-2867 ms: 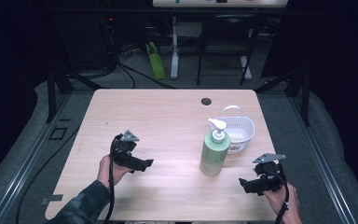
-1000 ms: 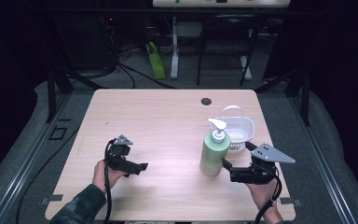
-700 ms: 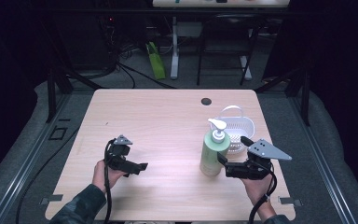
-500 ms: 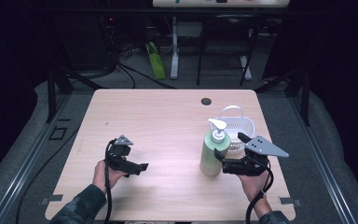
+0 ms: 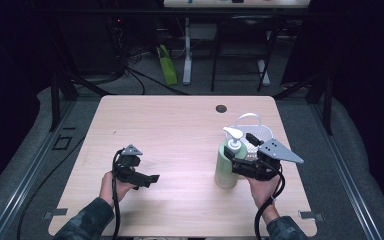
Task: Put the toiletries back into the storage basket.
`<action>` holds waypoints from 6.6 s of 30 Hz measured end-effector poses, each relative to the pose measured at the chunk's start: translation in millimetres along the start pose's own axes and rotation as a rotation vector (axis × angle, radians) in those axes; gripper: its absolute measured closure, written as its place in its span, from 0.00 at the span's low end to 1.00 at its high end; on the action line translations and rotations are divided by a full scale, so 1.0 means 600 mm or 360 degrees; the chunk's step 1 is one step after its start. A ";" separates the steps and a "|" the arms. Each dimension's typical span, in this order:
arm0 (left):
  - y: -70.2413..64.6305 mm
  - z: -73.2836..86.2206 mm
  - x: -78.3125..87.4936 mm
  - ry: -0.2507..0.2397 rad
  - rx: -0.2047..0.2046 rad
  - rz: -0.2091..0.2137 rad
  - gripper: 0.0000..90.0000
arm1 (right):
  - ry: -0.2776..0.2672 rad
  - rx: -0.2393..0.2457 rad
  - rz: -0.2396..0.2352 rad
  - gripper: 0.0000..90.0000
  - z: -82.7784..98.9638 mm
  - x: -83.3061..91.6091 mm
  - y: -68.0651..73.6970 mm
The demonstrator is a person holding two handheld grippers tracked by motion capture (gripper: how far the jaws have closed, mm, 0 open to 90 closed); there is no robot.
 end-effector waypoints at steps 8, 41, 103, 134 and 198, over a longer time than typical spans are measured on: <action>-0.001 0.001 -0.002 0.0013 -0.0011 -0.0004 0.00 | -0.0059 0.0011 0.0005 0.53 -0.011 0.004 0.008; -0.001 0.004 -0.006 0.0047 -0.0032 -0.0018 0.00 | -0.0052 0.0034 0.0040 0.77 -0.013 0.007 0.003; 0.001 0.007 -0.011 0.0064 -0.0022 -0.0015 0.00 | -0.0035 0.0062 -0.0029 0.78 -0.070 -0.025 0.005; 0.002 0.008 -0.013 0.0075 -0.0031 -0.0017 0.00 | -0.0056 0.0100 -0.0057 0.78 -0.116 -0.055 0.013; -0.001 0.010 -0.021 0.0095 -0.0029 -0.0004 0.00 | -0.0209 0.0175 0.0091 0.80 -0.282 -0.024 -0.040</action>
Point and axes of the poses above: each handheld gripper's, and its own axes: x roughly backward along the jaws, z roughly out of its underside, y roughly to its left, the point moved 9 cm from there along -x, roughly forward along the jaws, and after that the axes turned 7 degrees about y, right-handed, at the moved point
